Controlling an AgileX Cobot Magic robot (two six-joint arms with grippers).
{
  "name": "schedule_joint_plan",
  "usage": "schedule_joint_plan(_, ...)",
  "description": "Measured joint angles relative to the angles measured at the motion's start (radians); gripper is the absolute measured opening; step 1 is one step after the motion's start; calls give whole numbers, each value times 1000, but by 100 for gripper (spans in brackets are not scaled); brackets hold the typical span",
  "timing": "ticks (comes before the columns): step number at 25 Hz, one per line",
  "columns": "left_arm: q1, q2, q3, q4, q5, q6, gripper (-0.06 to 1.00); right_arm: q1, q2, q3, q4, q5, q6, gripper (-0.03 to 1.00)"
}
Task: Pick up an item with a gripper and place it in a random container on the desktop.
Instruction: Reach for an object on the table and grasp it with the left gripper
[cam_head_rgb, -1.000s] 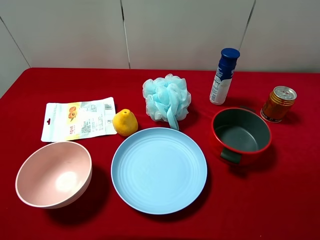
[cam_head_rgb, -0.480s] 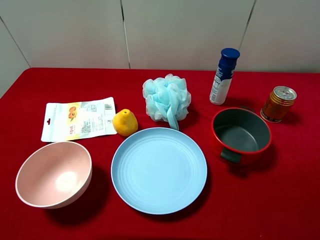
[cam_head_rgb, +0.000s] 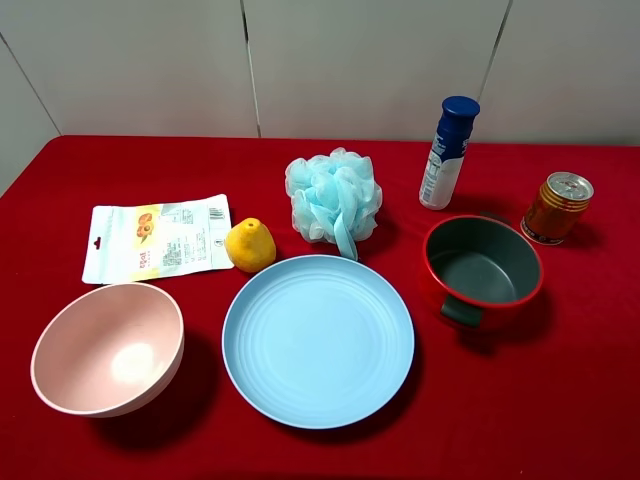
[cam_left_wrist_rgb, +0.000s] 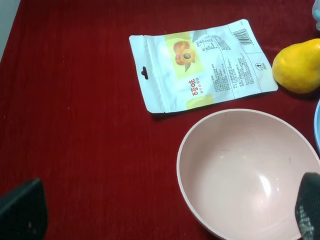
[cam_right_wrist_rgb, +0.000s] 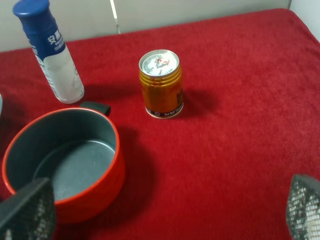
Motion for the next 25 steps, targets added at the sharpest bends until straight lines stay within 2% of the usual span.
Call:
schedule_joint_plan(3,0,8,-7,2,0,-1,99,0,0,0,0,0,0,69)
schedule_joint_plan(7,0,122,-49,2,-1,-2,99,0,0,0,0,0,0,69)
schedule_joint_plan(13,0,380,-154,-9,-1,34,99,0,0,0,0,0,0,69)
schedule_joint_plan(25,0,875,-398,-82,-3,118,99,0,-1,0,0,0,0,69)
